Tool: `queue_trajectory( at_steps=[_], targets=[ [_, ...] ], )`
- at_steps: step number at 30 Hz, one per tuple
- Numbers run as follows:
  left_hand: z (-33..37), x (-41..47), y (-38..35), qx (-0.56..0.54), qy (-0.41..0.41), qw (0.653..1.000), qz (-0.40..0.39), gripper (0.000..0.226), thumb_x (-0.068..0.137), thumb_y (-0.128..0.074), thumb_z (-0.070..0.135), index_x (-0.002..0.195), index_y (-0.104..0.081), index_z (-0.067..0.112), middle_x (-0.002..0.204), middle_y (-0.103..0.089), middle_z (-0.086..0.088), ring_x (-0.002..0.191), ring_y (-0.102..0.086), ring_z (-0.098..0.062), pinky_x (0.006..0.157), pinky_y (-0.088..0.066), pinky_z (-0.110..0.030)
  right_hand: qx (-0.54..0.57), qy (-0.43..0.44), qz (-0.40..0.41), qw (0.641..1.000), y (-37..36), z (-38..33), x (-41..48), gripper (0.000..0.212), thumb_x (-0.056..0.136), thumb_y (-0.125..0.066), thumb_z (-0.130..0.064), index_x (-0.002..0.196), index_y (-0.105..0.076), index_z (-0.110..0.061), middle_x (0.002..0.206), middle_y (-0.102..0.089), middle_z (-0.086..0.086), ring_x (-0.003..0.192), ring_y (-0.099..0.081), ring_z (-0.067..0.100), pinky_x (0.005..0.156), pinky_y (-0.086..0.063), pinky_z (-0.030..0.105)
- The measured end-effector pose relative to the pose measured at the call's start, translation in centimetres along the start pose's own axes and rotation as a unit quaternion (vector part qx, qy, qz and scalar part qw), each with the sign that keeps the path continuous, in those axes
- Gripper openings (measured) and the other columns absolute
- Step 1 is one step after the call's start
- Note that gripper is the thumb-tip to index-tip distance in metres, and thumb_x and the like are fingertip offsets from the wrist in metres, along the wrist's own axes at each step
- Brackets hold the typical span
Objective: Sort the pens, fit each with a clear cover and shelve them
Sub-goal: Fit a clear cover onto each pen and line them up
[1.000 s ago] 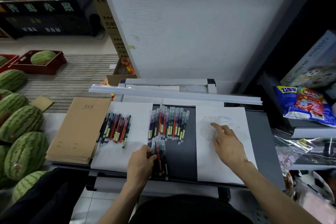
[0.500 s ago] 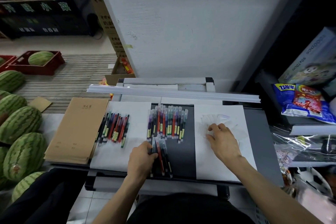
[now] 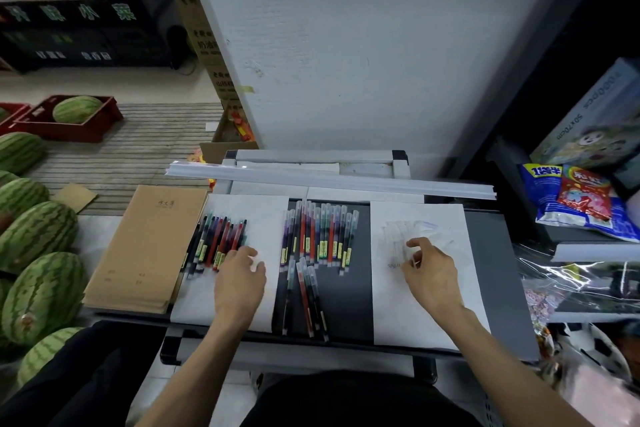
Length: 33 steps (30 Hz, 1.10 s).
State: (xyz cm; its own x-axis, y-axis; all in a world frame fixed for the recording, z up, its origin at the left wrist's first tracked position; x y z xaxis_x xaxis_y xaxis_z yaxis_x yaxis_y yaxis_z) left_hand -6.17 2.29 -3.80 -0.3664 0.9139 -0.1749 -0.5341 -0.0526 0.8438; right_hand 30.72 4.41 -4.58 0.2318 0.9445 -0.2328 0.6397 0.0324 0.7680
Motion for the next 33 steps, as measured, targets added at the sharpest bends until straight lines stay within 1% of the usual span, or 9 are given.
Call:
queue_trajectory(
  at_steps=[7, 11, 15, 18, 20, 22, 27, 30, 33],
  targets=[
    [-2.2, 1.8, 1.0, 0.104, 0.003, 0.995, -0.001, 0.032, 0.104, -0.051, 0.023, 0.133, -0.059, 0.012, 0.122, -0.060, -0.006, 0.097, -0.060, -0.026, 0.079, -0.053, -0.042, 0.207, -0.020, -0.056, 0.976, -0.6, -1.8, -3.1, 0.021, 0.103, -0.057, -0.014, 0.111, -0.070, -0.028, 0.100, -0.071, -0.003, 0.073, -0.075, 0.008, 0.069, -0.058, 0.019],
    [-1.9, 1.4, 0.6, 0.132, 0.006, 0.991, -0.014, 0.022, 0.103, -0.052, 0.018, 0.122, -0.061, 0.011, 0.114, -0.063, -0.009, 0.093, -0.060, -0.027, 0.078, -0.052, -0.043, 0.276, -0.044, -0.104, 0.955, -1.3, -2.6, -4.4, 0.021, 0.102, -0.060, -0.014, 0.111, -0.073, -0.028, 0.098, -0.072, -0.001, 0.075, -0.076, 0.014, 0.082, -0.060, 0.029],
    [-1.5, 0.9, 0.4, 0.101, 0.015, 0.994, -0.025, 0.030, 0.096, -0.054, 0.018, 0.124, -0.063, 0.012, 0.113, -0.068, -0.007, 0.091, -0.063, -0.024, 0.080, -0.057, -0.045, 0.345, -0.068, -0.148, 0.924, -1.8, -3.4, -5.3, 0.015, 0.096, -0.071, -0.012, 0.108, -0.074, -0.021, 0.090, -0.077, 0.006, 0.069, -0.066, 0.015, 0.074, -0.056, 0.031],
    [-0.3, 0.0, 0.7, 0.055, 0.012, 0.998, -0.028, 0.036, 0.094, -0.058, 0.026, 0.128, -0.062, 0.016, 0.120, -0.067, -0.002, 0.096, -0.063, -0.019, 0.084, -0.056, -0.040, 0.416, -0.106, -0.146, 0.891, -1.7, -3.9, -5.7, 0.013, 0.090, -0.078, -0.010, 0.100, -0.073, -0.004, 0.076, -0.072, 0.010, 0.061, -0.051, 0.019, 0.061, -0.045, 0.030],
    [1.1, -1.1, 0.8, 0.018, 0.004, 0.999, -0.029, 0.029, 0.097, -0.058, 0.030, 0.124, -0.061, 0.020, 0.114, -0.065, 0.003, 0.093, -0.062, -0.016, 0.082, -0.054, -0.038, 0.478, -0.130, -0.158, 0.854, -1.5, -4.4, -5.8, 0.009, 0.089, -0.078, -0.005, 0.092, -0.074, 0.003, 0.067, -0.052, 0.010, 0.057, -0.038, 0.018, 0.057, -0.035, 0.029],
    [2.8, -2.5, 0.8, -0.030, -0.004, 0.999, -0.038, 0.021, 0.100, -0.056, 0.028, 0.119, -0.062, 0.021, 0.105, -0.066, 0.007, 0.085, -0.062, -0.011, 0.075, -0.051, -0.034, 0.547, -0.145, -0.184, 0.804, -1.2, -5.2, -6.0, 0.011, 0.090, -0.074, -0.002, 0.080, -0.074, 0.001, 0.075, -0.047, 0.011, 0.058, -0.030, 0.016, 0.056, -0.029, 0.028],
    [6.0, -6.0, 0.4, -0.174, -0.010, 0.979, -0.102, 0.019, 0.103, -0.051, 0.020, 0.099, -0.067, 0.030, 0.066, -0.066, 0.004, 0.049, -0.046, -0.007, 0.054, -0.038, -0.032, 0.634, -0.174, -0.221, 0.720, -0.4, -6.8, -6.2, 0.016, 0.097, -0.065, -0.008, 0.105, -0.072, 0.004, 0.095, -0.065, 0.012, 0.071, -0.057, 0.017, 0.065, -0.054, 0.024],
    [8.5, -7.9, 1.1, -0.211, -0.049, 0.970, -0.113, 0.016, 0.103, -0.057, 0.028, 0.094, -0.070, 0.031, 0.068, -0.065, 0.009, 0.052, -0.048, -0.005, 0.057, -0.041, -0.030, 0.628, -0.154, -0.222, 0.730, 0.2, -7.9, -6.5, 0.020, 0.104, -0.056, -0.014, 0.097, -0.065, 0.002, 0.112, -0.076, 0.015, 0.099, -0.074, 0.029, 0.078, -0.062, 0.030],
    [10.6, -9.3, 1.8, -0.237, -0.098, 0.959, -0.123, 0.018, 0.102, -0.061, 0.032, 0.089, -0.071, 0.026, 0.073, -0.065, 0.000, 0.060, -0.054, -0.010, 0.062, -0.045, -0.031, 0.619, -0.128, -0.224, 0.742, 1.0, -9.4, -7.3, 0.020, 0.107, -0.050, -0.013, 0.099, -0.061, 0.002, 0.116, -0.074, 0.022, 0.109, -0.073, 0.035, 0.091, -0.062, 0.038]
  ],
)
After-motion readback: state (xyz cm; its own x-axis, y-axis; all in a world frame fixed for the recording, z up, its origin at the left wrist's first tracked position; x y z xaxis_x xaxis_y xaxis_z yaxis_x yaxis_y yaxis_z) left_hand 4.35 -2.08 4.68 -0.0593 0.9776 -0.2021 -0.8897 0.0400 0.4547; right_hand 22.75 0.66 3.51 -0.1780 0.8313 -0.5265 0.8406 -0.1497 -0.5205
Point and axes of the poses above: each hand's wrist, its own x-axis towards the middle knuckle, its own y-axis out of the back of the hand, z = x × y, the point moved 4 cm from there along x, towards the middle knuckle
